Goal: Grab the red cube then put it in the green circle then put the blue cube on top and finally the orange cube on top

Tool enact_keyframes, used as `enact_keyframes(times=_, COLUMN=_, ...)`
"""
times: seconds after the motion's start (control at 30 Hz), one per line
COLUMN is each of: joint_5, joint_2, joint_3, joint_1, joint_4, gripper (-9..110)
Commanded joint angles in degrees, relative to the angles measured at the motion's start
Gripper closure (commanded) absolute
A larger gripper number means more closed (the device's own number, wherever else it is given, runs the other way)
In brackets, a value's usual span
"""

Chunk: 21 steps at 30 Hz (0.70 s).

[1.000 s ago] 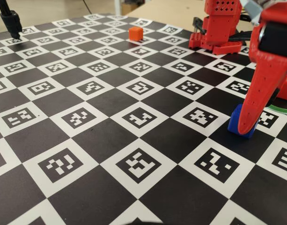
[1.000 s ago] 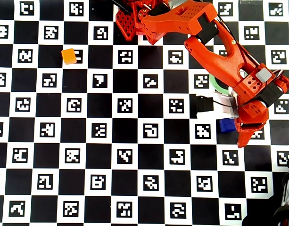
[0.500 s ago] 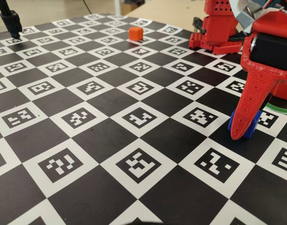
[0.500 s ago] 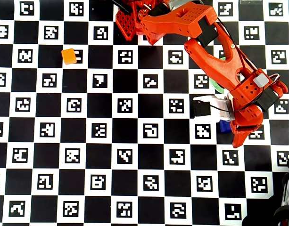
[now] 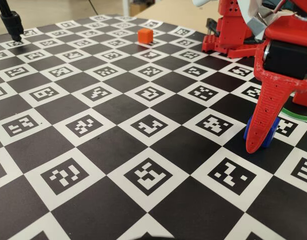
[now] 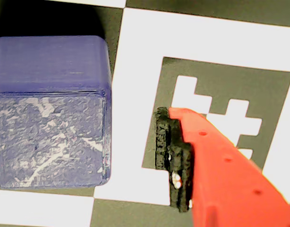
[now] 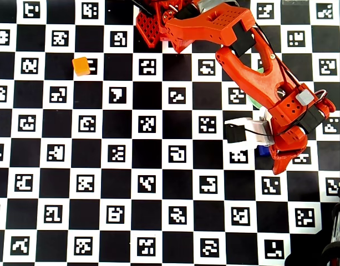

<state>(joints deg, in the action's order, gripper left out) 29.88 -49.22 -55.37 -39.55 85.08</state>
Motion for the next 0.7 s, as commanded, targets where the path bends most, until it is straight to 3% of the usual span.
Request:
enact_keyframes(times=0.0, joint_5=-1.3, joint_2=-1.7, joint_3=1.1, joint_1=0.2, joint_4=0.0, gripper=56)
enact_keyframes(times=0.4, joint_5=-2.8, joint_2=-1.5, joint_3=1.4, joint_1=0.2, joint_4=-0.4, gripper=60)
enact_keyframes(times=0.67, joint_5=-1.3, joint_2=-1.3, joint_3=1.5, joint_1=0.6, joint_4=-0.5, gripper=82)
